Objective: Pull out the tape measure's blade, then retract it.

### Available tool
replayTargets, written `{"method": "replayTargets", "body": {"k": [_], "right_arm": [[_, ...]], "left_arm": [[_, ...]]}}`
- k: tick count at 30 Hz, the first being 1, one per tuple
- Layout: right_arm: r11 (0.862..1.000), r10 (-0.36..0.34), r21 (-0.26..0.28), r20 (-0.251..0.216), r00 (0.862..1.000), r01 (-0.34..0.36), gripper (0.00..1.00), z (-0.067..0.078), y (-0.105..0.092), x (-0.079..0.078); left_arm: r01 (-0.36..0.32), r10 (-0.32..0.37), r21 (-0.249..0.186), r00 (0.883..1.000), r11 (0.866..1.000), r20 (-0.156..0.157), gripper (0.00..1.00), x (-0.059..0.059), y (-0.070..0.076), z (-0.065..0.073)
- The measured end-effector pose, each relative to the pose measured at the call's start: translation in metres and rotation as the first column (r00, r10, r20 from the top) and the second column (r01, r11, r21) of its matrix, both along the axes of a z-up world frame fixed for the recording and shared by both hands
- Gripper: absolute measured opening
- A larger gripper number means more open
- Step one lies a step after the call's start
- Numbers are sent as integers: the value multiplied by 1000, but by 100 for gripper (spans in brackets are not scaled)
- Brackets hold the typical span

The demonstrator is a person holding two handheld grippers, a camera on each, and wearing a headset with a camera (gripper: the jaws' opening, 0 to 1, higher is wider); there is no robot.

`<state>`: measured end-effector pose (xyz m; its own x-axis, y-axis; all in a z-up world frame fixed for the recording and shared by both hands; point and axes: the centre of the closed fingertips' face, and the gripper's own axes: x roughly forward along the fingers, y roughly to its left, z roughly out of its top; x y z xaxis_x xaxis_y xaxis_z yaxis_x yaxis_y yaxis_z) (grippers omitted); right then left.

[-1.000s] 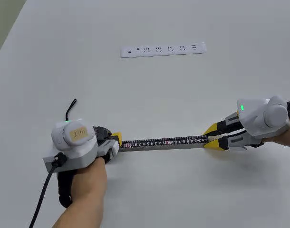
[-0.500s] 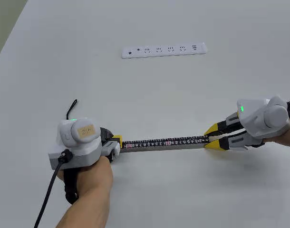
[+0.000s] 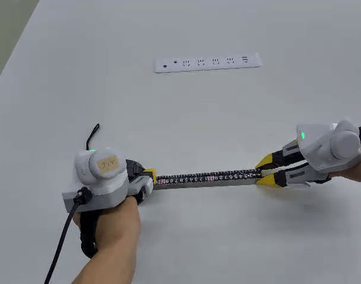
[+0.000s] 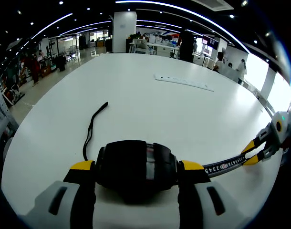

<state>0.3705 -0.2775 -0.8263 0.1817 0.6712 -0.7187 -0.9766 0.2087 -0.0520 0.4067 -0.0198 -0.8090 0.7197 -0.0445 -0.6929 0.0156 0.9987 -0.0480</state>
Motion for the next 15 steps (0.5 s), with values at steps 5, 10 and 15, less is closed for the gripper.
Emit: {"method": "replayTargets", "body": {"k": [5, 10, 15], "right_arm": [[1000, -6, 3, 0, 1000, 6, 15, 0, -1, -1], [1000, -8, 4, -2, 1000, 8, 15, 0, -1, -1], [1000, -11, 6, -2, 1000, 11, 15, 0, -2, -1]], "left_arm": [[-14, 14, -25, 1000, 1000, 25, 64, 2, 1, 7], [-9, 9, -15, 1000, 1000, 16, 64, 3, 0, 7], [-6, 6, -2, 1000, 1000, 26, 63, 3, 1, 7]]}}
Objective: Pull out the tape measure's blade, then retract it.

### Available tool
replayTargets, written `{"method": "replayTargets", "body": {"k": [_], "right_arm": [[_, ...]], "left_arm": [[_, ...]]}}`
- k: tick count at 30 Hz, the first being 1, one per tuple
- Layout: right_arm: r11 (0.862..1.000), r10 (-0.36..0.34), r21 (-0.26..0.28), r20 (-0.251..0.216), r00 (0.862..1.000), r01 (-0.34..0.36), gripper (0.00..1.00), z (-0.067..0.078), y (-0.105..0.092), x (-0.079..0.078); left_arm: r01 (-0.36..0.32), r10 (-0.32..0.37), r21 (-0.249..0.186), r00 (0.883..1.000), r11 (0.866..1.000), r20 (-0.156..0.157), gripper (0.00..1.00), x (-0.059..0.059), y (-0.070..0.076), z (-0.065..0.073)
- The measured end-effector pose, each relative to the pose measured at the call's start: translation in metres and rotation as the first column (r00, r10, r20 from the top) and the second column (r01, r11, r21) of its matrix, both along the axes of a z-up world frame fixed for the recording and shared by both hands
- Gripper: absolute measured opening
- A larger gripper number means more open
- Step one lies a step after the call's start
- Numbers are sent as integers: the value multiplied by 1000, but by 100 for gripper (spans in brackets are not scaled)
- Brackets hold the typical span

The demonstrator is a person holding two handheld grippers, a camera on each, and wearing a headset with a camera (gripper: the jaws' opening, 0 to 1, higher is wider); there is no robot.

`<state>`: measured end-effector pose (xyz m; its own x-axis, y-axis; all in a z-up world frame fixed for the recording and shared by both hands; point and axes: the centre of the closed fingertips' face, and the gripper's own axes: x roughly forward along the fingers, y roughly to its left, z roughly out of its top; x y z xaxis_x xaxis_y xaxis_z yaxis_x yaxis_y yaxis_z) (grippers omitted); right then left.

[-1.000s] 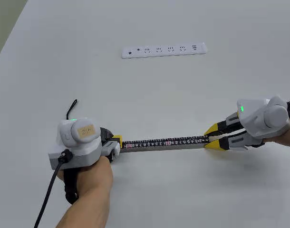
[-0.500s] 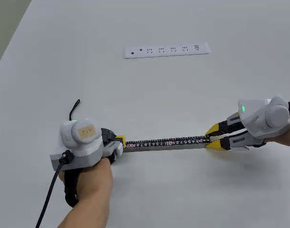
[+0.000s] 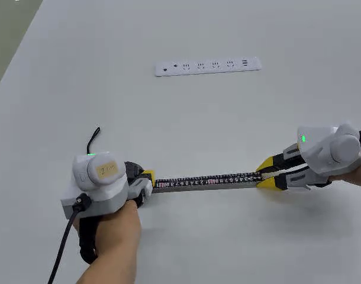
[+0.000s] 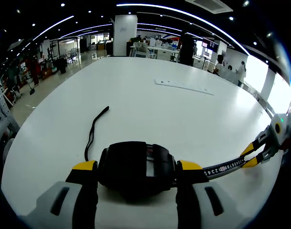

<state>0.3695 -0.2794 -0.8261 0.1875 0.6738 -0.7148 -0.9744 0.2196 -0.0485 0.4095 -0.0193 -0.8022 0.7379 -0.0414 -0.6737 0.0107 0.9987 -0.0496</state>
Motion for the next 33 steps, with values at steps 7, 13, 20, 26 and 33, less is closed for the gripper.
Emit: {"method": "replayTargets", "body": {"k": [7, 13, 20, 26, 33], "right_arm": [[999, 21, -27, 5, 1000, -21, 15, 1, -2, -2], [998, 33, -48, 17, 999, -32, 15, 1, -2, -1], [997, 36, -63, 27, 999, -34, 14, -1, -3, 1], [997, 32, -65, 35, 999, -30, 14, 1, -4, 1], [997, 33, -66, 45, 998, -30, 14, 5, -3, 2]], "left_arm": [[18, -17, 27, 999, 999, -43, 61, 0, 0, -2], [28, -26, 34, 998, 999, -50, 60, 0, 1, -3], [37, -34, 52, 998, 998, -54, 60, 0, 1, -3], [31, -29, 48, 998, 998, -53, 60, 0, 1, -3], [32, -31, 34, 998, 999, -54, 60, -1, 1, -4]]}}
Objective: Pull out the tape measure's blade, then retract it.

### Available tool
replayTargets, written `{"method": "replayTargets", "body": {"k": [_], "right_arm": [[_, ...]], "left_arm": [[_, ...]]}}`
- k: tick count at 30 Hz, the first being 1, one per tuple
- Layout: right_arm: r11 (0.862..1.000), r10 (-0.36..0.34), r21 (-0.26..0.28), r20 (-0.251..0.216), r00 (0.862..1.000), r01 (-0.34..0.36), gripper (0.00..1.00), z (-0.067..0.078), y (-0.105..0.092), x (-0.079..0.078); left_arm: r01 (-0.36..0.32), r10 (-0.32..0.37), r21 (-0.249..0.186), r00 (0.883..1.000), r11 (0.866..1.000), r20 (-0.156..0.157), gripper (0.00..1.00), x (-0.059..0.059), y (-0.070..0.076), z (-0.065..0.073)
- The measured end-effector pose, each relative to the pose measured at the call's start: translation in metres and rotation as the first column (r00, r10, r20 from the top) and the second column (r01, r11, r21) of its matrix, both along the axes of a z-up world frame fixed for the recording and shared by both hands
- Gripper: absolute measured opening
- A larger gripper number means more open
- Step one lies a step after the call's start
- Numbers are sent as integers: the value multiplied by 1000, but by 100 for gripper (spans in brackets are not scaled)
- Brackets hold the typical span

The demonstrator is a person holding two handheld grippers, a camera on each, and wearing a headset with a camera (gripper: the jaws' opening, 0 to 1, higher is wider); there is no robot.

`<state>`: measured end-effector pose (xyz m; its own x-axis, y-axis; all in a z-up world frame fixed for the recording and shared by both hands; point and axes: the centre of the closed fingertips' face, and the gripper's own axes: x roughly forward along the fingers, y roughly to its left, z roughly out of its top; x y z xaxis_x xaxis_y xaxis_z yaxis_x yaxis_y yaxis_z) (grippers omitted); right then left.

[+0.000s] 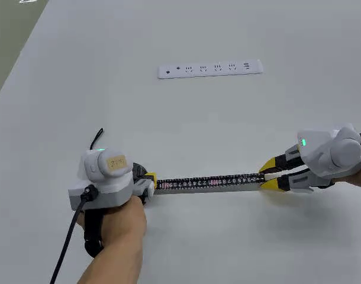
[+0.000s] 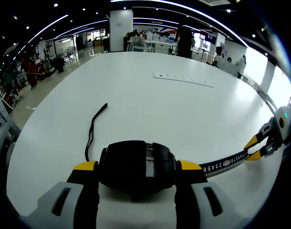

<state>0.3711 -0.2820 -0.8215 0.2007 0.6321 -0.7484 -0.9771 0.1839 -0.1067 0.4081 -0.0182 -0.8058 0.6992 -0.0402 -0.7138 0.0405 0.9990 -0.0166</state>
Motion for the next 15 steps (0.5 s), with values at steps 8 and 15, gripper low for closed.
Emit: {"method": "replayTargets", "body": {"k": [8, 15], "right_arm": [[1000, 5, -1, 2, 1000, -5, 14, 2, 1, 0], [1000, 12, 1, 4, 1000, -12, 14, 4, 4, 0]], "left_arm": [[4, -4, -13, 1000, 1000, -8, 60, 0, 0, 0], [6, -7, -33, 1000, 999, -16, 60, 0, 1, 0]]}}
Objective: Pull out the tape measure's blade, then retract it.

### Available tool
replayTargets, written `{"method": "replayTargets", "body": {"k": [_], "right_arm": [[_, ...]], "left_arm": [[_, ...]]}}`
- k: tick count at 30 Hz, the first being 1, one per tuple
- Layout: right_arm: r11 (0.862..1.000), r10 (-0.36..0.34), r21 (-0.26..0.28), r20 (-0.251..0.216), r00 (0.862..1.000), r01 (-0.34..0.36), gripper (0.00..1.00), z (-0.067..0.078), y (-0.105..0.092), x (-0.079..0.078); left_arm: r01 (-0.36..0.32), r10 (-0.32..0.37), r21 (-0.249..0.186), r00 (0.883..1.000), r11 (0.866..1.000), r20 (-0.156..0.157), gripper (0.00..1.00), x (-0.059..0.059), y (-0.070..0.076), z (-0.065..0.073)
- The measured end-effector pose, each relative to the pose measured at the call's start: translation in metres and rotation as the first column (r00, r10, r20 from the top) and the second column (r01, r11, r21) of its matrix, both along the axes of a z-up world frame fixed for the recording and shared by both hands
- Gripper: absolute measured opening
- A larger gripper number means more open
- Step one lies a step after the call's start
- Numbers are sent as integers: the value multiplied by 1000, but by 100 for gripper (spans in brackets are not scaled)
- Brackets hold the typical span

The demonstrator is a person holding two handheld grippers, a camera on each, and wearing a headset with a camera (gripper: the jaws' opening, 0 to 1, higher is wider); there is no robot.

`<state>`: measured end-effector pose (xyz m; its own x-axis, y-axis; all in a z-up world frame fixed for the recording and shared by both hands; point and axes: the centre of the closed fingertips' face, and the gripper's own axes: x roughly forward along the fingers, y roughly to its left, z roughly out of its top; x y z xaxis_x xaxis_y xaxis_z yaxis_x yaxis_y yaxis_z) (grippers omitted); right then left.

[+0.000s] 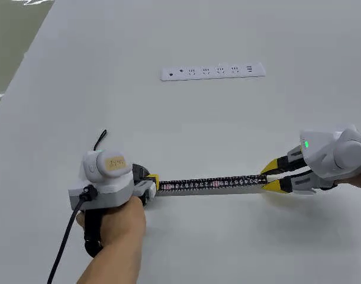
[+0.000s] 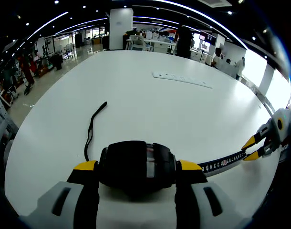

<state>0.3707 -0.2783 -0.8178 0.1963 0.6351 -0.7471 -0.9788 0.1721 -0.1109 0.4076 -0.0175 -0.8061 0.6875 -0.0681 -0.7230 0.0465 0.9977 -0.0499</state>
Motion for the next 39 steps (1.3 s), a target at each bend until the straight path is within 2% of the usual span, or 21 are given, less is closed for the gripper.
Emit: {"method": "replayTargets", "body": {"k": [39], "right_arm": [[999, 44, 9, -7, 999, -44, 14, 8, 17, 2]], "left_arm": [[13, -14, -40, 1000, 999, -15, 60, -1, 1, 2]]}}
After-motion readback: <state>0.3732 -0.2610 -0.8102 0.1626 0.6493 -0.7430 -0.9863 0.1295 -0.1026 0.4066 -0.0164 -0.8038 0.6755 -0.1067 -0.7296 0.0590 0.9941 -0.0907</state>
